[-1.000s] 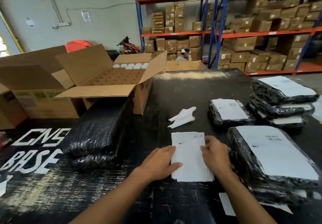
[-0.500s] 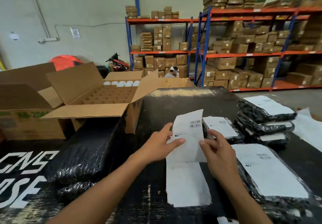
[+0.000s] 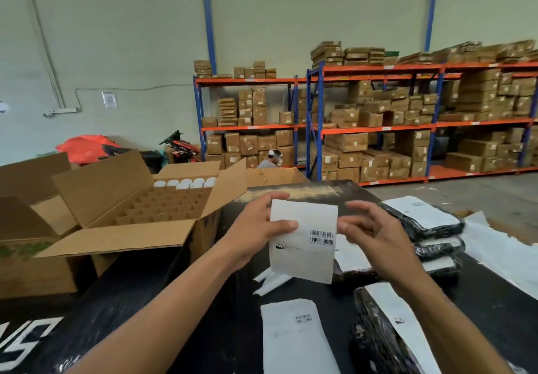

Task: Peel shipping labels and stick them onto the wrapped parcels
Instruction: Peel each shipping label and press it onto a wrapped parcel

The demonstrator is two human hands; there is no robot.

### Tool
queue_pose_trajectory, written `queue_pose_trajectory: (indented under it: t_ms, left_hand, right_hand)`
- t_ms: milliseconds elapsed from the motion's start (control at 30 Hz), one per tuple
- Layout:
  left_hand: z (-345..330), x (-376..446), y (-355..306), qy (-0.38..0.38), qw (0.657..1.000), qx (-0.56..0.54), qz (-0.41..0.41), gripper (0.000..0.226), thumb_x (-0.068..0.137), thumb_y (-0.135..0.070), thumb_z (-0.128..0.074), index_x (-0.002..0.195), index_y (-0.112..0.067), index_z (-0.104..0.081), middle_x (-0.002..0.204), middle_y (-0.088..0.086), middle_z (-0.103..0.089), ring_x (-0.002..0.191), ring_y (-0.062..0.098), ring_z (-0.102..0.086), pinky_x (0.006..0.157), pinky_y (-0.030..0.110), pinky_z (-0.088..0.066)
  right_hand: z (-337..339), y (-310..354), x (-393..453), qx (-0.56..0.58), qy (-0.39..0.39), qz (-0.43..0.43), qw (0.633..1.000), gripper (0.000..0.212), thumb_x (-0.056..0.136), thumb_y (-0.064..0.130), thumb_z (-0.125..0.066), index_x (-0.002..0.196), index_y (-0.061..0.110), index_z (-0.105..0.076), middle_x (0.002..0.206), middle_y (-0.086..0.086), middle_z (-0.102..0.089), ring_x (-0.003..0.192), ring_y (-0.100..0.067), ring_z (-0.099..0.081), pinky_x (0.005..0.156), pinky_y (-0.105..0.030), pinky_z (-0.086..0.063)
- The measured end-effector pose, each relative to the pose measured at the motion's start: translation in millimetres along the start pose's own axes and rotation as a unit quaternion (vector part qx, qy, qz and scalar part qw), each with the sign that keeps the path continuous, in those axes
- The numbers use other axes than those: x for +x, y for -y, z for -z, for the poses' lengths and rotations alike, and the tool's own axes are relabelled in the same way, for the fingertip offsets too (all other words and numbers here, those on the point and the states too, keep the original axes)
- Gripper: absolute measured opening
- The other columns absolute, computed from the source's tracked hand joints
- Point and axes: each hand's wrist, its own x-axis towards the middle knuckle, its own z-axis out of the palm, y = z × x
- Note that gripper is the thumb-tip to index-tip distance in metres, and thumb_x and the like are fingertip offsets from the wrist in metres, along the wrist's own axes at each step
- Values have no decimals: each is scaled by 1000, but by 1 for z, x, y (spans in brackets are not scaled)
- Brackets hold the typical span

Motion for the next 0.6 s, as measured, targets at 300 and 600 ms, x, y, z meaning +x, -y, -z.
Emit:
queue_pose_trajectory:
  t_ms: [300,600]
  left_hand:
    - [0,4,-13,35,998,57,-10,52,84,-5,-68,124,-30,-47,115,4,-68,103,18,-67,94,41,-54]
    - [5,7,-13,54,996,69,-1,52,84,-5,-68,117,-38,-47,113,1,-68,103,16,-67,92,38,-54]
  right_hand:
    - [18,31,16,-29,55,29,998,31,88,6,-60,109,26,-54,79,-3,-76,80,-14,-70,72,-20,-50]
    - [16,33,15,-8,90,19,996,35,86,0,-60,105,30,-55,82,-11,-76,83,-25,-73,87,-43,-55]
